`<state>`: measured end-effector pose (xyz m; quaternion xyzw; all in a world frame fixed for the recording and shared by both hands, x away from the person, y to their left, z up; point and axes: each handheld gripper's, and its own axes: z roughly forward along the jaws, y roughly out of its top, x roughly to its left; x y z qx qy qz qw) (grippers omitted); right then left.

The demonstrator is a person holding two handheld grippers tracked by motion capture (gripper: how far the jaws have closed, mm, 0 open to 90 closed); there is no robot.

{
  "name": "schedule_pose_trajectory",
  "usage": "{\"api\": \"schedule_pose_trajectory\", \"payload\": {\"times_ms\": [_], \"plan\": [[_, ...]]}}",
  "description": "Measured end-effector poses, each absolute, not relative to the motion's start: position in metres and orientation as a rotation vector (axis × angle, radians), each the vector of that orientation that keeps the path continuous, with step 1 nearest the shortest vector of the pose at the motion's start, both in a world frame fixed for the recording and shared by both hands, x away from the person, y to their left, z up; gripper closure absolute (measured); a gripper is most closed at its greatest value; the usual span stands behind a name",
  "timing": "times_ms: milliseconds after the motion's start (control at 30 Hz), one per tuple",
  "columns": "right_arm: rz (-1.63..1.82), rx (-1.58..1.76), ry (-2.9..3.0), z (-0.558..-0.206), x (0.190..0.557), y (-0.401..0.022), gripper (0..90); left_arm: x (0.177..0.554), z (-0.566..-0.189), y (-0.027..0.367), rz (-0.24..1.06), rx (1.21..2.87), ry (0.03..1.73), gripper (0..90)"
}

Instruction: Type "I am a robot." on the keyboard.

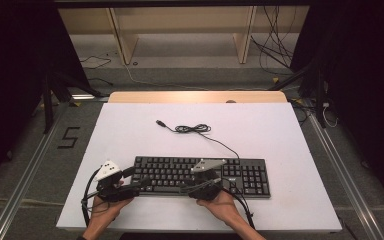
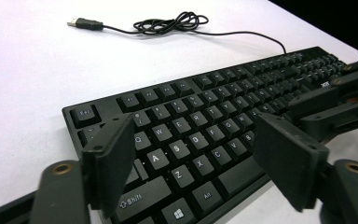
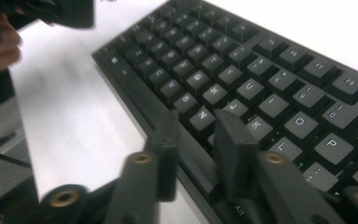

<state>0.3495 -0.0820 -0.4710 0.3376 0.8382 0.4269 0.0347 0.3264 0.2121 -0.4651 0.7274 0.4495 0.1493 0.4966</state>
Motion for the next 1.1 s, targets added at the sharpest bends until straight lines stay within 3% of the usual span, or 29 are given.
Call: {"api": "schedule_pose_trajectory", "payload": {"times_ms": [133, 400, 700, 1100], "plan": [[1.342, 1.065, 2.557, -0.467, 0.35, -0.087, 56.2, 0.33, -0.468, 0.211, 0.362, 1.779, 1.121, 35.8], [1.366, 1.085, 2.516, -0.459, 0.349, -0.098, 45.0, 0.339, -0.474, 0.213, 0.34, 1.785, 1.19, 55.7], [1.388, 1.095, 2.474, -0.454, 0.349, -0.108, 39.6, 0.345, -0.478, 0.213, 0.357, 1.819, 1.201, 75.8], [1.429, 1.054, 2.436, -0.448, 0.34, -0.114, 36.3, 0.35, -0.48, 0.209, 0.375, 1.859, 1.201, 88.7]]}}
